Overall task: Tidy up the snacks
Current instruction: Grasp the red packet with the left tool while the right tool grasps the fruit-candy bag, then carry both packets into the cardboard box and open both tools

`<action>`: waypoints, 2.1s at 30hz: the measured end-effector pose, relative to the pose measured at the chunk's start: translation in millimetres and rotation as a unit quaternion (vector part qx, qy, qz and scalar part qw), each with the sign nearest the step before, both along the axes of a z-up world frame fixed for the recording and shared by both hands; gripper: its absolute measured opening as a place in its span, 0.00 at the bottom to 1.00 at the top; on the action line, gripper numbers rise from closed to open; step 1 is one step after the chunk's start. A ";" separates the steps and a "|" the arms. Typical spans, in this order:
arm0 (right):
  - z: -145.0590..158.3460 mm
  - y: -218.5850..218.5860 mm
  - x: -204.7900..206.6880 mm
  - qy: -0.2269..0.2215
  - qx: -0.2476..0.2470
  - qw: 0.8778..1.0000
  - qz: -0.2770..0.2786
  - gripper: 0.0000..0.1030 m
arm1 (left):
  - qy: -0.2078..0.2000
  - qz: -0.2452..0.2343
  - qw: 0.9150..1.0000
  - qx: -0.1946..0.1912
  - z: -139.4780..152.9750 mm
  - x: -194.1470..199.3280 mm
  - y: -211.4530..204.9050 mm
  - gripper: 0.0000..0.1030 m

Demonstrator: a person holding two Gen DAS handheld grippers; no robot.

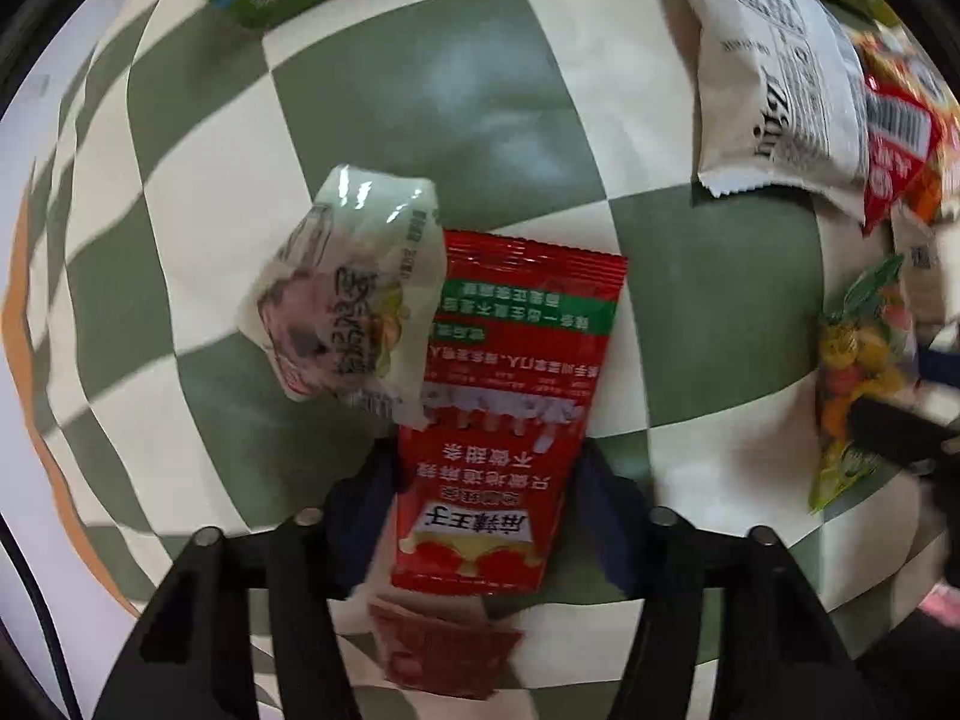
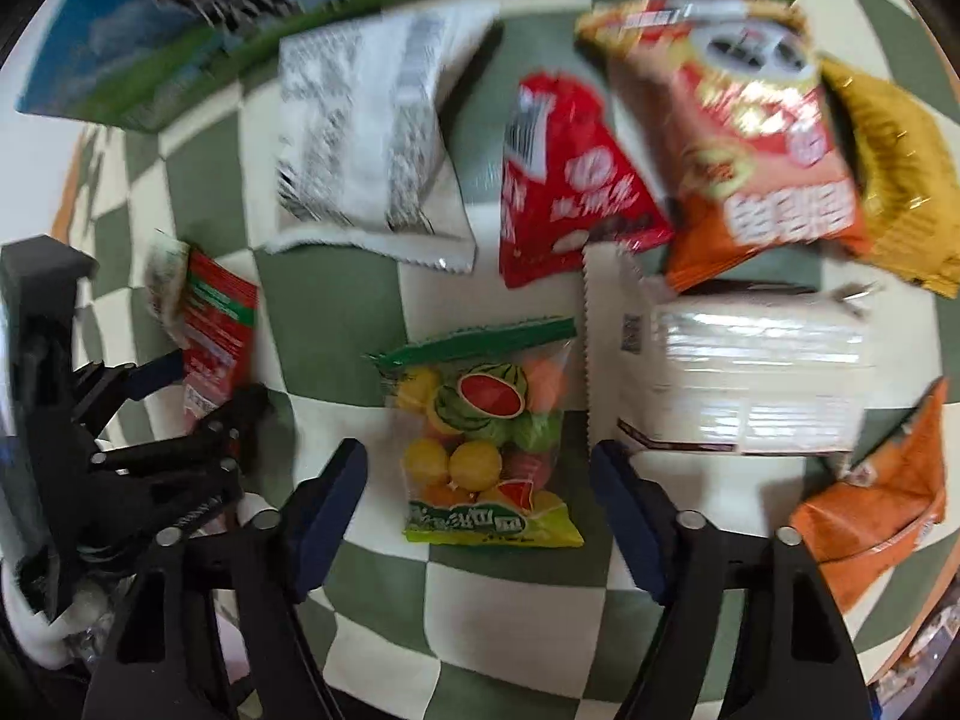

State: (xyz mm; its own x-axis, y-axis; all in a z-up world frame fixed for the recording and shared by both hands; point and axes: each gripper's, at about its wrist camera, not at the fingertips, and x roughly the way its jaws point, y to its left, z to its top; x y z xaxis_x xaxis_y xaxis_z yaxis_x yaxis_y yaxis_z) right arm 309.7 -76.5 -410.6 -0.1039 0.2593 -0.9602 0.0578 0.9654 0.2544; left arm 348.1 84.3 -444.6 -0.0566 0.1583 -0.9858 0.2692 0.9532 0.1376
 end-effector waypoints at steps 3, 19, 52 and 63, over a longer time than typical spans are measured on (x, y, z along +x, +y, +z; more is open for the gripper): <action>-8.4 3.2 -2.3 -0.001 -0.005 1.000 0.005 0.56 | 0.027 0.090 0.995 -0.041 -2.1 -2.9 12.5 0.51; -15.7 4.3 -15.4 0.032 -0.017 0.999 0.027 0.55 | 0.063 0.149 0.984 -0.077 -22.9 -29.6 4.5 0.53; 127.3 -31.1 -14.3 -0.082 0.078 0.994 -0.008 0.51 | -0.087 0.093 0.974 -0.186 197.7 3.6 -46.5 0.42; 210.8 -62.4 155.7 -0.205 0.041 0.977 -0.032 0.51 | -0.161 0.070 0.976 -0.130 236.0 162.7 -37.9 0.42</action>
